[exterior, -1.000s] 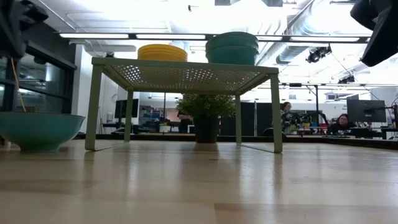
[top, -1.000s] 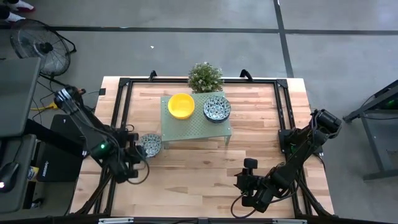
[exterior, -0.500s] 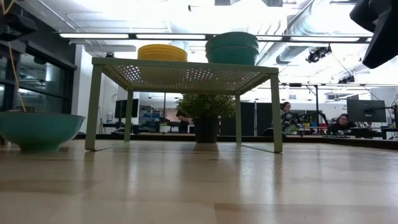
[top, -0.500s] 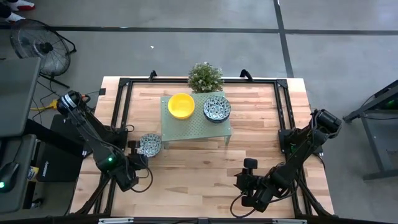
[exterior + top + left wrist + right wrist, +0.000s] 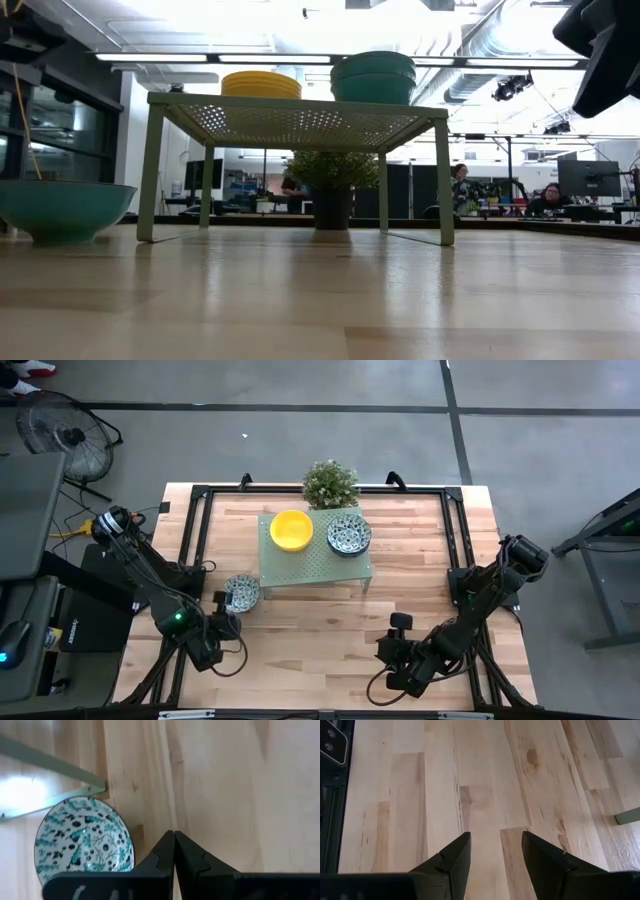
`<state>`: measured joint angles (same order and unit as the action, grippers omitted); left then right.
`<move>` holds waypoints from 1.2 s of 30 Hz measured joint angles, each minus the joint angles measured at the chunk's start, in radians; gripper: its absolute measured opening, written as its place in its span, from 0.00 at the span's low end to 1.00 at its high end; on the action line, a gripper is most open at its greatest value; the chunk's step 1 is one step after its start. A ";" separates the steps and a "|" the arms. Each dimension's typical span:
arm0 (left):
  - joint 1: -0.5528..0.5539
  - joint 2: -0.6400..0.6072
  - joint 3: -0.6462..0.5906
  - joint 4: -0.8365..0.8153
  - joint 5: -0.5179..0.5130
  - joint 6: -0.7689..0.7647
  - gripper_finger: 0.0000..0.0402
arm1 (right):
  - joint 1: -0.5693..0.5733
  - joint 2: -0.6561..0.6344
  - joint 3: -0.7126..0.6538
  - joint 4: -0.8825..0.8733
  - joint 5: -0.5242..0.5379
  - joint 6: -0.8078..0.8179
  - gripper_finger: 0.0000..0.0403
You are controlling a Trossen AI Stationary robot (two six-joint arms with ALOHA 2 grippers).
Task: Pick & Place Mini bowls
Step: Stack the blue patterned bowl on top of the blue patterned bowl on the shelf
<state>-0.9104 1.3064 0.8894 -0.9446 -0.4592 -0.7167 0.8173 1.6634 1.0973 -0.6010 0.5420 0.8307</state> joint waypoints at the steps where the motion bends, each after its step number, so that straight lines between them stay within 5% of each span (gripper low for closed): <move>1: 0.000 0.000 0.000 0.007 0.000 0.015 0.00 | 0.000 0.000 0.000 0.000 0.000 0.000 0.41; 18: 0.000 0.000 0.000 0.084 -0.003 0.145 0.01 | 0.000 0.000 0.000 0.000 -0.027 0.002 0.41; 36: 0.000 0.000 0.000 0.088 -0.025 0.322 0.36 | 0.001 0.000 0.000 -0.003 -0.075 0.086 0.41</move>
<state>-0.9100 1.3067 0.8894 -0.8570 -0.4844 -0.3944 0.8180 1.6634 1.0973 -0.6045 0.4672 0.9165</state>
